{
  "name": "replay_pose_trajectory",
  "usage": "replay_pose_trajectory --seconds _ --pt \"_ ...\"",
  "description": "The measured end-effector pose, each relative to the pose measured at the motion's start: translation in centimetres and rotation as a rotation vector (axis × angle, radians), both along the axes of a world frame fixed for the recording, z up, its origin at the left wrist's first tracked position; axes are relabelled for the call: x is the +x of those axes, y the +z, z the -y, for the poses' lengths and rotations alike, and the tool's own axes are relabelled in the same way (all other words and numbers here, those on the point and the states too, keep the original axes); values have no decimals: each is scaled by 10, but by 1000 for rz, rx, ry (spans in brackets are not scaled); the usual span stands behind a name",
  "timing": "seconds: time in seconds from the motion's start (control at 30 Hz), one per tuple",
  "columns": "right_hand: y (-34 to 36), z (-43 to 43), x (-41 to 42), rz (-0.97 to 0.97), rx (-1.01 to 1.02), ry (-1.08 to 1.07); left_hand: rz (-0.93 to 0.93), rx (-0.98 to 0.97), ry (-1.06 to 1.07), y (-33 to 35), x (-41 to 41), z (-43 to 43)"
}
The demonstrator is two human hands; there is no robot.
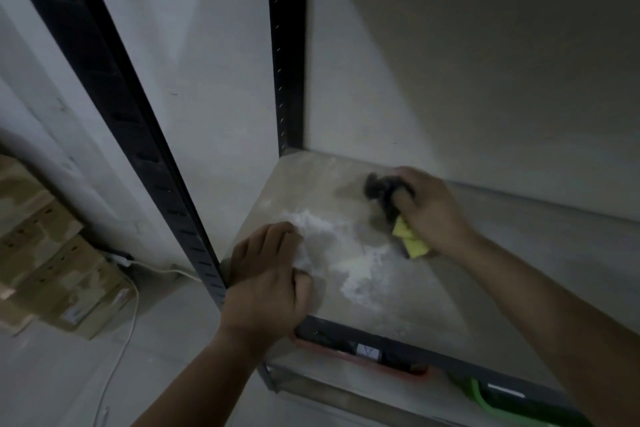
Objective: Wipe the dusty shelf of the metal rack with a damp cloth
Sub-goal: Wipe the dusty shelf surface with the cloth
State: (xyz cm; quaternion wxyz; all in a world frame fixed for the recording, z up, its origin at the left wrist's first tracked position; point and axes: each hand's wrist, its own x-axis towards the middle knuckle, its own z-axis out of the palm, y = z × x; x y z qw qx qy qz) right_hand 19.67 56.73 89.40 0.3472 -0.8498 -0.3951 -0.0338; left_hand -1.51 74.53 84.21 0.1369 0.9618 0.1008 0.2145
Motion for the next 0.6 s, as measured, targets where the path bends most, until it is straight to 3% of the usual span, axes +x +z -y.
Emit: replay_pose_trajectory --seconds 0.1,0.17,0.37,0.5,0.6 --pt "-3 48 39 83 -97 -364 2 14 10 0 1 0" --pt "-12 57 44 65 -220 -467 1 30 15 -1 1 0" --pt "-29 19 -6 108 -197 -276 -4 39 1 -2 1 -1" --pt "-26 16 -51 -28 -57 -30 6 59 6 -1 -1 -1" --pt "-7 55 -47 -18 30 -179 -36 49 21 -2 -2 -1"
